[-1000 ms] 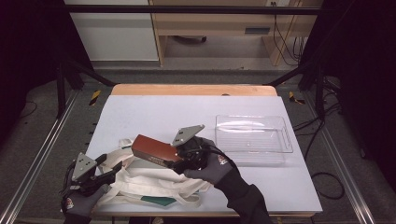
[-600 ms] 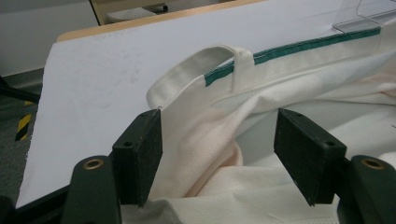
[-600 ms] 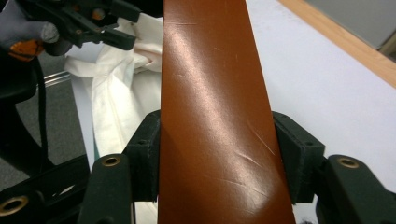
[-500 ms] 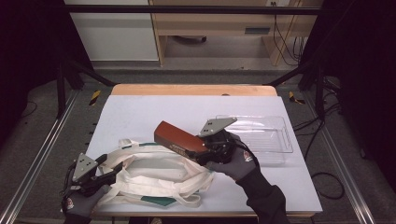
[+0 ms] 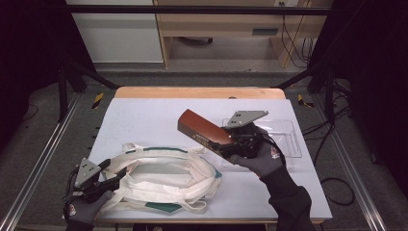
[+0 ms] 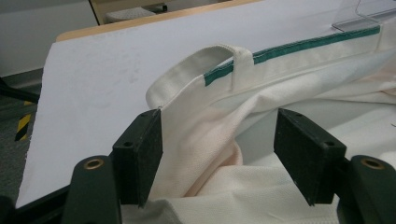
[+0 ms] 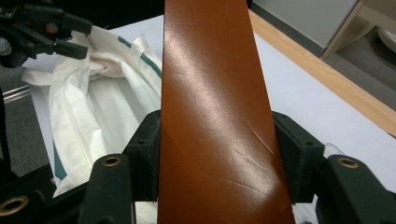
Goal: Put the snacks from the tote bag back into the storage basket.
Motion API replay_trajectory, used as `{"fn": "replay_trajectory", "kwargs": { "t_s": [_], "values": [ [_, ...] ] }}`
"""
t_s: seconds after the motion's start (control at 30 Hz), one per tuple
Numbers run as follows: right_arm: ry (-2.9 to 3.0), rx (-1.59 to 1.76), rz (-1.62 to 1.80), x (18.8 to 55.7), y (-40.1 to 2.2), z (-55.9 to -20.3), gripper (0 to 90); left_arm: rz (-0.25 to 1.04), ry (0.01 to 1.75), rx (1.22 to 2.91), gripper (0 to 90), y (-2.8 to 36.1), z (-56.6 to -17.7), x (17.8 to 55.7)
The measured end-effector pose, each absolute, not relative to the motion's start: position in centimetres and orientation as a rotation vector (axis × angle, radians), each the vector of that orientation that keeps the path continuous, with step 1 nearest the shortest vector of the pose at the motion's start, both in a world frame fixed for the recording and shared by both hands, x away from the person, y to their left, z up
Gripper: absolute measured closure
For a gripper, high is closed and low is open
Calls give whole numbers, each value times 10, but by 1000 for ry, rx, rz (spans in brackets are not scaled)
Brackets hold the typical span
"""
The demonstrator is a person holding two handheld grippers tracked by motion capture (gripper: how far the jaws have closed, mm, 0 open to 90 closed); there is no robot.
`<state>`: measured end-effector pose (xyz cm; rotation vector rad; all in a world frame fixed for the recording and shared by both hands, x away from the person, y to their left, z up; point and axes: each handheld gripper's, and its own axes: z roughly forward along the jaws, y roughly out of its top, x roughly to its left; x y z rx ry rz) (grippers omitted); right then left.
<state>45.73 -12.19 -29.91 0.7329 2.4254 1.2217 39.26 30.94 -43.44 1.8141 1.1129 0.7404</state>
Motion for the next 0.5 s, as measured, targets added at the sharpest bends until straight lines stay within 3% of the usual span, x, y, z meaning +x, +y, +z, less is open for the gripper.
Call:
{"fn": "replay_trajectory", "kwargs": {
  "t_s": [0.5],
  "values": [
    [2359, 859, 1139, 485, -162, -301, 432, 741, 1111, 1815, 325, 309, -434, 392]
  ]
}}
